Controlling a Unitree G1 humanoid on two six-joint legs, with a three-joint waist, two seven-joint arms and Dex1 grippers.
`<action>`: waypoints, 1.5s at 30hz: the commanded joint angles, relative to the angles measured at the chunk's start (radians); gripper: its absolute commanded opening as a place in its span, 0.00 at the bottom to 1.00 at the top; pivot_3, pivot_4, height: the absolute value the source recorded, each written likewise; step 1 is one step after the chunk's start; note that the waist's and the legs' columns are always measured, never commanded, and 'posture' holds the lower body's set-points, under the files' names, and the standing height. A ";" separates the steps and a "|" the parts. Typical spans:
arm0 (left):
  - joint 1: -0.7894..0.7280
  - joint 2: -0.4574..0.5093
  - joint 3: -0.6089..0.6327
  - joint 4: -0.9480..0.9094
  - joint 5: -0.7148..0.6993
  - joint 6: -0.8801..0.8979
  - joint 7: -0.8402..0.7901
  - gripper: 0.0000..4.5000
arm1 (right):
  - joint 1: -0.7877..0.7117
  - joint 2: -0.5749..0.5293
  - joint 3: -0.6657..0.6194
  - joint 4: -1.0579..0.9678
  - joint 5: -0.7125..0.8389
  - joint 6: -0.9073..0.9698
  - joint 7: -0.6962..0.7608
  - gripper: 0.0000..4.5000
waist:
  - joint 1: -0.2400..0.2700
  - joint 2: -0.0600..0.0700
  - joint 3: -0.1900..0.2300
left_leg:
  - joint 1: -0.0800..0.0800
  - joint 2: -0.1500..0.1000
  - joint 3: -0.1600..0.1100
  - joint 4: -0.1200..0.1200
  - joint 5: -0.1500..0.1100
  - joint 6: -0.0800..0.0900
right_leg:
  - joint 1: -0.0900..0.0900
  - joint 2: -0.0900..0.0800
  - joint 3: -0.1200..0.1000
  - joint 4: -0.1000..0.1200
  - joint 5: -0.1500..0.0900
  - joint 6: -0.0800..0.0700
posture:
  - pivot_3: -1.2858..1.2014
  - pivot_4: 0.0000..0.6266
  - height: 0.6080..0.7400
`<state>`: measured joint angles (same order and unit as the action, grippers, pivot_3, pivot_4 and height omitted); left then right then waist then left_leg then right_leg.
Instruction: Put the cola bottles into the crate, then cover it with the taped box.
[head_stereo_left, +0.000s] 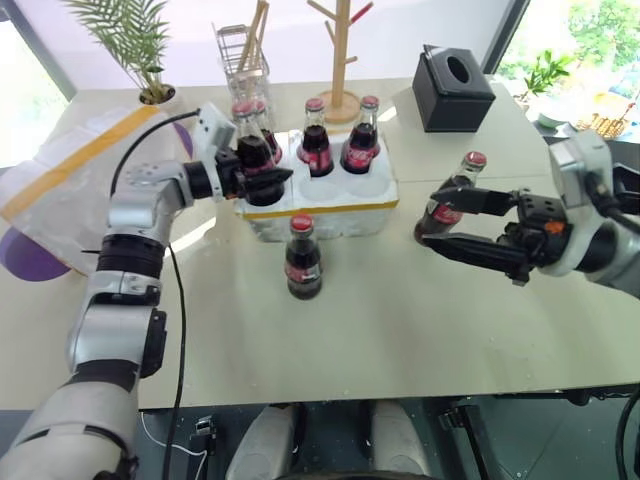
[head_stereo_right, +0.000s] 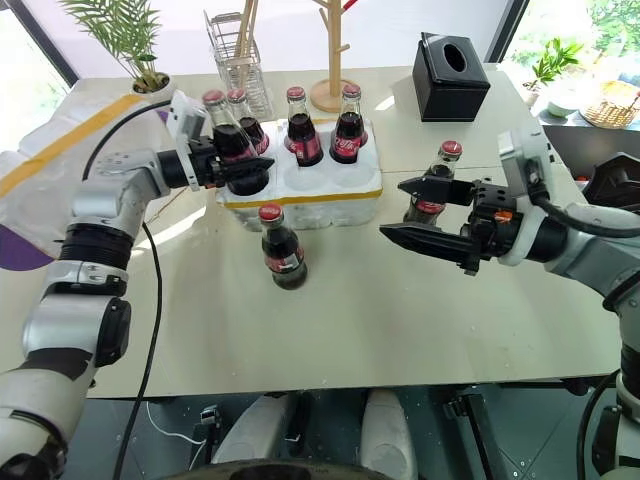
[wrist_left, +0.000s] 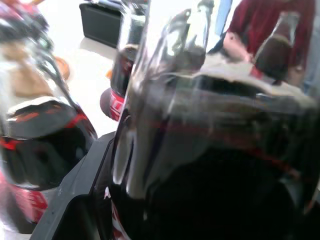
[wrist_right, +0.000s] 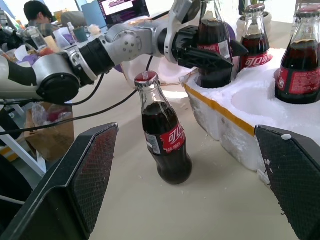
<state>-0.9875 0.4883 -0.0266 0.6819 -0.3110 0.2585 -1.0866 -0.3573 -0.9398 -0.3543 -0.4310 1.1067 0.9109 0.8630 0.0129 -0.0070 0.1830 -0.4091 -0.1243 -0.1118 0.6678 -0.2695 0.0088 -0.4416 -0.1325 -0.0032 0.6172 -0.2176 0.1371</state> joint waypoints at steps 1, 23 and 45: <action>0.003 -0.014 -0.002 -0.013 0.043 -0.090 0.017 0.62 | 0.003 0.002 0.004 -0.029 -0.037 -0.041 0.001 1.00 | 0.000 0.000 0.000 | 0.000 0.000 0.000 0.000 0.000 0.000 | 0.000 0.000 0.000 0.000 0.000 0.000 | 0.52 0.24 1.00; 0.450 0.503 0.362 -0.869 -0.365 0.513 -0.142 0.99 | -0.071 0.208 0.356 0.061 -0.372 -0.209 -0.032 1.00 | -0.038 0.003 -0.002 | 0.003 0.001 0.002 -0.001 0.000 0.000 | 0.000 0.000 0.001 0.003 0.000 0.000 | 0.52 0.24 1.00; 0.778 0.531 0.439 -1.150 -0.504 0.559 -0.042 0.99 | -0.263 0.600 0.674 0.394 -0.698 -0.395 0.052 1.00 | -0.025 0.002 -0.002 | 0.007 0.003 -0.002 -0.003 0.003 -0.005 | 0.003 0.005 0.001 0.003 0.002 -0.004 | 0.52 0.24 1.00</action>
<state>-0.2004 1.0025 0.4046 -0.4623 -0.7995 0.8358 -1.1285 -0.5992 -0.3539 0.3220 -0.0328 0.4156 0.5380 0.9142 -0.0121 -0.0055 0.1808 -0.4020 -0.1216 -0.1135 0.6646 -0.2667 0.0038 -0.4392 -0.1279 -0.0018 0.6206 -0.2153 0.1326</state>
